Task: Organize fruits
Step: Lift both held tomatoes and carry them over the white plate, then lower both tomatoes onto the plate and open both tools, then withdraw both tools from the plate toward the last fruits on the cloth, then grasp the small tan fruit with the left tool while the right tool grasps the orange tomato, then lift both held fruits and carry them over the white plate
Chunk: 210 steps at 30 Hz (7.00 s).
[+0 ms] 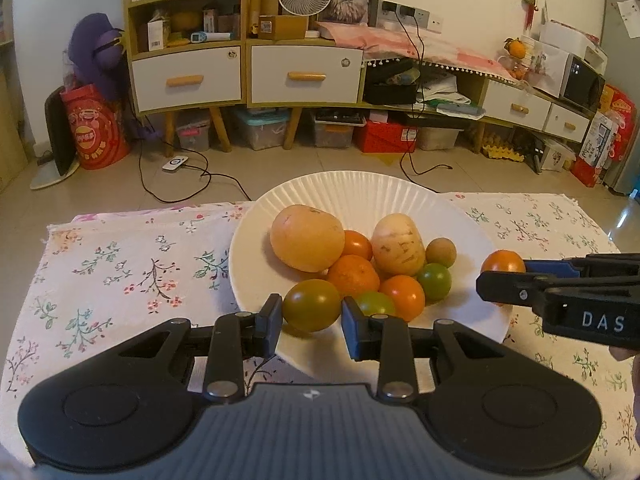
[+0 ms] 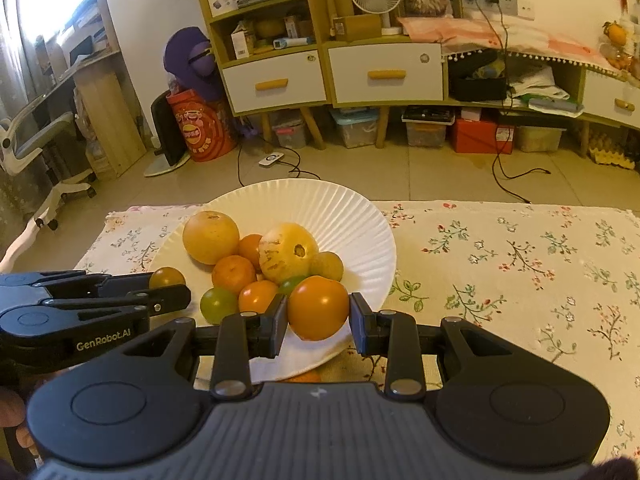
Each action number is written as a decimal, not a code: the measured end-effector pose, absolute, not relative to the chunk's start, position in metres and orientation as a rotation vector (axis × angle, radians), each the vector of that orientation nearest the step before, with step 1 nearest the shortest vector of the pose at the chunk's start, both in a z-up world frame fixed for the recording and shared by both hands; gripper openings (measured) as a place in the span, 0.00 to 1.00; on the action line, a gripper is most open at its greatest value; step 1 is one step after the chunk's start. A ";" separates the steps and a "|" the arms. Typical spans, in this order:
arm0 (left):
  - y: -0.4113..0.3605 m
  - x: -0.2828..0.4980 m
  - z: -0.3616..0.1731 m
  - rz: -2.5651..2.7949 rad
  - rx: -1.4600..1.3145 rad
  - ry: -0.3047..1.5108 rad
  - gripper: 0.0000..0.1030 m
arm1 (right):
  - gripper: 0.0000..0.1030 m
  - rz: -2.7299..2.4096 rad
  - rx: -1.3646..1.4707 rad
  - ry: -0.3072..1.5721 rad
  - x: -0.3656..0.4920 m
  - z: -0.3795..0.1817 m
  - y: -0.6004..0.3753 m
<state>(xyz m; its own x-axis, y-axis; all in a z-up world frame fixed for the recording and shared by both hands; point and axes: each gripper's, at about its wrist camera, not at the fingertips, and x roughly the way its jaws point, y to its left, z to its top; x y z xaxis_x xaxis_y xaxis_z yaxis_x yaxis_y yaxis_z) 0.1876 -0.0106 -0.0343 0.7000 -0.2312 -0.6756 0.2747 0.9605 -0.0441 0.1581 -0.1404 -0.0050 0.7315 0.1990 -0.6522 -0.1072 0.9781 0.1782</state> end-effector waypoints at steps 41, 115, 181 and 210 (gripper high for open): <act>-0.003 0.164 -0.018 -0.283 0.069 0.739 0.62 | 0.63 0.153 0.076 0.712 0.139 0.010 -0.141; -0.046 0.127 -0.062 -0.432 0.109 0.808 0.37 | 0.96 0.096 -0.036 0.870 0.102 -0.029 -0.167; -0.004 0.129 -0.050 -0.381 0.103 0.860 0.02 | 0.32 0.213 -0.104 0.849 0.133 -0.031 -0.108; 0.003 0.121 -0.028 -0.387 0.052 0.801 0.02 | 0.31 0.207 -0.068 0.797 0.111 0.001 -0.126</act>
<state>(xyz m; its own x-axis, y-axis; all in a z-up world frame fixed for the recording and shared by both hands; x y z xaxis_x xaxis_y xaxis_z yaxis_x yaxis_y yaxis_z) 0.1207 0.0029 -0.0279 0.6294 -0.3187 -0.7087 0.3575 0.9285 -0.1001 0.1115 -0.1264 0.0010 0.6798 0.1589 -0.7160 -0.2099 0.9776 0.0177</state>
